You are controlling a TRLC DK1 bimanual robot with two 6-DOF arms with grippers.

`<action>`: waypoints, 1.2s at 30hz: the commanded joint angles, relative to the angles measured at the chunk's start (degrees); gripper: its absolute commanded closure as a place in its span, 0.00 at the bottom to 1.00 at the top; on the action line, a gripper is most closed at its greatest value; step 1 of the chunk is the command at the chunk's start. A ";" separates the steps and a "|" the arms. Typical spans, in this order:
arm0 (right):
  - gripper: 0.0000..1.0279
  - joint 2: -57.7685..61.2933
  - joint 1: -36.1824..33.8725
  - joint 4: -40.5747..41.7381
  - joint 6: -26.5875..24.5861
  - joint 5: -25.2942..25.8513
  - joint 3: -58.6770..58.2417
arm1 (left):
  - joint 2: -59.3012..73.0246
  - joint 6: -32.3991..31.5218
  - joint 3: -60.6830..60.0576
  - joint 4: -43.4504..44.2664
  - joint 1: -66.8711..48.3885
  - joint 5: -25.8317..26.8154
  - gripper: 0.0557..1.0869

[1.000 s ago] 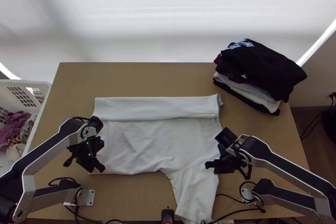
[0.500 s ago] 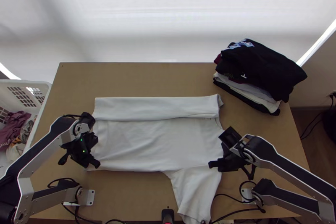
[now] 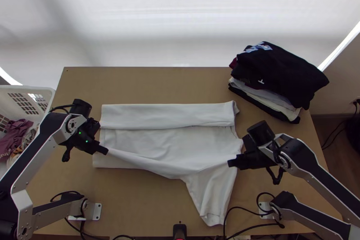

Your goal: Fold the t-shirt

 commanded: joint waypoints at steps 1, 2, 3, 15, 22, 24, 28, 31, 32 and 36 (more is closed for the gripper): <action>0.97 -0.62 -2.36 0.46 -3.31 0.42 2.63 | 1.00 -0.46 1.99 0.80 1.24 0.31 0.96; 0.97 -0.54 -2.80 1.43 -3.83 0.42 2.98 | 1.44 -0.46 2.51 1.06 1.41 0.31 0.96; 0.97 -0.19 -3.50 2.22 -4.10 0.42 3.42 | 1.87 -0.82 3.22 1.59 1.77 0.31 0.96; 0.97 10.71 -12.90 12.32 -5.59 0.42 14.58 | 10.58 -9.52 16.40 7.39 3.17 0.31 0.96; 0.97 19.24 -15.98 15.58 -5.77 0.42 20.64 | 16.11 -13.30 23.61 8.62 3.26 0.22 0.96; 0.97 21.52 -16.07 16.10 -5.77 0.42 21.70 | 17.96 -14.61 25.72 9.15 3.44 -0.39 0.96; 0.97 26.45 -16.33 19.18 -5.68 1.56 22.93 | 21.39 -16.37 28.79 10.38 4.14 -1.27 0.96; 0.97 29.96 -16.60 21.82 -5.68 2.35 23.54 | 23.32 -16.99 29.67 12.05 4.58 -2.24 0.96; 0.97 30.93 -16.68 22.34 -5.59 2.53 23.81 | 24.02 -17.08 29.94 12.13 4.75 -2.24 0.96; 0.97 34.18 -16.95 24.89 -5.59 4.46 24.69 | 26.31 -18.04 30.11 13.01 5.63 -2.33 0.96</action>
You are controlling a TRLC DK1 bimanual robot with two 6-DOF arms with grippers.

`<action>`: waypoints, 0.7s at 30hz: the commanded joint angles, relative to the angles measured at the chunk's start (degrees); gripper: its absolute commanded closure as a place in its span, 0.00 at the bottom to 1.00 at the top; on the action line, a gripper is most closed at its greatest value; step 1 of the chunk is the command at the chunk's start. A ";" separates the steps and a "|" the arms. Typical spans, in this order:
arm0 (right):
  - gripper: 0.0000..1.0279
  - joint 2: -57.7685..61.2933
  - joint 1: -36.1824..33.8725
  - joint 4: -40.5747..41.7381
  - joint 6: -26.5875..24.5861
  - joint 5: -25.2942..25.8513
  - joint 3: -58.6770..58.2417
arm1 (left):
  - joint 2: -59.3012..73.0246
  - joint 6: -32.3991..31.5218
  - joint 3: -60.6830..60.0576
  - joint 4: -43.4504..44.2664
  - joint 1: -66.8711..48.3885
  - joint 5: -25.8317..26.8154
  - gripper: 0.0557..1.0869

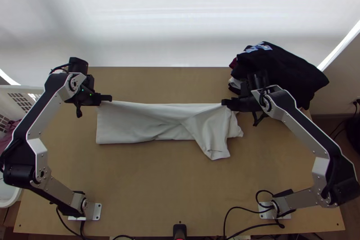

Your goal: Fold the t-shirt

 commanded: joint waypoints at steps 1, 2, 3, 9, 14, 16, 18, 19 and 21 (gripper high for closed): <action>0.97 2.34 -0.47 2.30 -0.26 1.88 2.11 | 2.07 -1.52 1.08 1.08 1.00 -0.93 0.96; 0.97 2.60 -0.38 3.44 -0.17 2.15 2.20 | 2.16 -1.69 0.65 1.34 1.00 -0.93 0.96; 0.97 2.86 -0.38 4.85 -0.17 3.20 2.11 | 2.16 -1.69 0.21 1.52 1.00 -0.84 0.96; 0.97 5.76 -0.12 9.50 0.36 6.98 3.69 | 1.81 -3.89 -2.69 4.68 -0.41 -0.40 0.96; 0.92 7.79 0.50 10.47 0.36 8.39 4.22 | 1.72 -4.77 -3.75 4.77 -1.99 0.12 0.95; 0.63 7.70 0.76 10.47 0.53 9.00 4.22 | 0.84 -4.42 -3.84 4.33 -3.04 0.12 0.77; 0.15 6.82 0.76 10.56 1.50 9.88 4.39 | -1.18 -3.80 -4.36 4.42 -3.75 0.48 0.52; 0.03 5.76 0.76 10.56 1.76 10.32 4.31 | -2.06 -3.89 -4.36 4.42 -3.92 1.62 0.39; 0.03 3.04 0.76 11.70 1.76 11.64 4.13 | -3.91 -3.98 -5.07 5.21 -3.75 3.73 0.21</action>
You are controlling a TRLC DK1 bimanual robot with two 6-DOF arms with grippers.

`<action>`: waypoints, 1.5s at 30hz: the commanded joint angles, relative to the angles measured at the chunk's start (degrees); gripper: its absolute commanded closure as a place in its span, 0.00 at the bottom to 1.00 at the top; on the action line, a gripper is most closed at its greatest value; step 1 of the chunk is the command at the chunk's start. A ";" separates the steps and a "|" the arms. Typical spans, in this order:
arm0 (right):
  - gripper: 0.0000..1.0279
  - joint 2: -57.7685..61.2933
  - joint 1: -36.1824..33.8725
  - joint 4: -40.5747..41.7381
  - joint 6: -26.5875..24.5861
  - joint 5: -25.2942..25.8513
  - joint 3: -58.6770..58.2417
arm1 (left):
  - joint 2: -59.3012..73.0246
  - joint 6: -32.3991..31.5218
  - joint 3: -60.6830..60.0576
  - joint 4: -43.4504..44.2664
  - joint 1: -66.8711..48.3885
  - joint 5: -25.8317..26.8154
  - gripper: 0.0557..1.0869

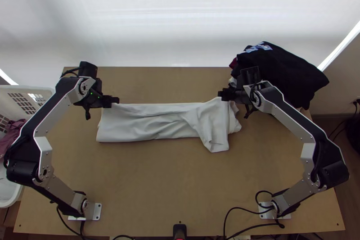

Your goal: Fold the t-shirt

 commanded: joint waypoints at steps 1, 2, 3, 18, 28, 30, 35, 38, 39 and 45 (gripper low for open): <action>0.03 -5.27 0.11 2.35 1.02 2.09 1.18 | -5.47 -0.75 -2.30 2.77 0.15 1.85 0.17; 0.03 -7.30 0.02 3.23 1.02 2.18 1.00 | -7.05 -0.83 -3.53 5.59 0.85 2.46 0.12; 0.03 -9.14 -0.16 4.55 0.93 2.53 0.83 | -8.19 -1.10 -4.32 7.43 1.82 3.96 0.11; 0.03 -19.60 -6.92 -12.59 10.51 -10.74 16.82 | -14.52 -1.10 -15.30 13.76 16.76 32.26 0.12; 0.03 -18.19 -9.74 -16.02 16.93 -20.85 23.15 | -11.53 4.09 -23.21 18.68 18.69 30.68 0.07; 0.03 -18.11 -9.74 -16.11 17.63 -21.29 23.50 | -9.95 4.88 -23.65 19.65 19.39 29.80 0.07; 0.03 -17.84 -9.65 -16.46 18.25 -21.47 23.68 | -6.34 6.29 -24.53 21.76 20.27 29.18 0.07; 0.03 -17.84 -9.56 -16.46 18.69 -21.47 23.50 | -4.41 7.16 -25.15 22.37 20.10 28.57 0.07; 0.03 -17.76 -9.47 -16.46 18.69 -21.38 23.50 | -3.88 7.16 -25.32 22.55 19.92 28.39 0.07; 0.03 -17.49 -9.47 -16.46 18.95 -21.38 23.85 | -1.69 7.16 -26.73 23.69 17.99 28.30 0.07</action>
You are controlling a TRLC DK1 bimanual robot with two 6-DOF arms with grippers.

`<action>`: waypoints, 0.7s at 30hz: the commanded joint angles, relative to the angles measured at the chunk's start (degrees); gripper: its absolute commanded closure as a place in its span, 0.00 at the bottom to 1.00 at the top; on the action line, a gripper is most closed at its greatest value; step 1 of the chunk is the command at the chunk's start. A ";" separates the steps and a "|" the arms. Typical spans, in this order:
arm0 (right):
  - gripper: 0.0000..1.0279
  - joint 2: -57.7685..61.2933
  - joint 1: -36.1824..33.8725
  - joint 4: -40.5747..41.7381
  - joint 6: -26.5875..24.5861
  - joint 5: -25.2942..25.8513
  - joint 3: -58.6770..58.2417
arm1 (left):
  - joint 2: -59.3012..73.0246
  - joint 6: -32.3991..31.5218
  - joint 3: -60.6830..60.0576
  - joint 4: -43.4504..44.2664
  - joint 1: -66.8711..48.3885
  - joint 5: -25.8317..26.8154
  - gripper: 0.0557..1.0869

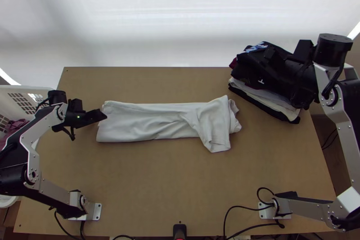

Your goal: Fold the t-shirt

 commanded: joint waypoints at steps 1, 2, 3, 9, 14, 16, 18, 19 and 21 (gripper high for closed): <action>0.03 1.09 -0.03 -0.37 1.55 -0.46 1.67 | 1.79 1.04 -1.59 0.61 -1.71 -0.02 0.07; 0.03 1.17 -0.03 -0.37 1.55 -0.46 1.67 | 2.05 1.04 -1.86 0.70 -2.06 -0.02 0.07; 0.03 1.17 -0.03 -0.37 1.55 -0.46 1.76 | 2.32 1.04 -2.12 0.88 -2.68 -0.11 0.07; 0.03 1.53 0.32 -0.46 1.90 -0.46 1.85 | 2.23 -0.36 -3.44 1.31 -7.95 -0.46 0.07; 0.03 1.88 0.67 -0.37 2.25 -0.46 2.55 | 1.97 -2.30 -3.62 1.67 -11.90 -3.36 0.11; 0.03 1.88 0.67 -0.37 2.25 -0.46 2.72 | 1.00 -2.91 -3.79 1.67 -12.61 -3.45 0.32; 0.03 1.88 0.67 -0.37 2.25 -0.46 2.64 | 0.30 -3.97 -4.06 2.90 -12.78 -3.45 0.66; 0.03 1.88 0.67 -0.37 2.25 -0.46 2.55 | 0.30 -3.79 -3.88 2.98 -12.78 -3.45 0.84; 0.03 1.88 0.59 -0.37 2.17 -0.46 2.37 | 0.38 -2.47 -3.70 2.81 -12.17 -3.45 0.96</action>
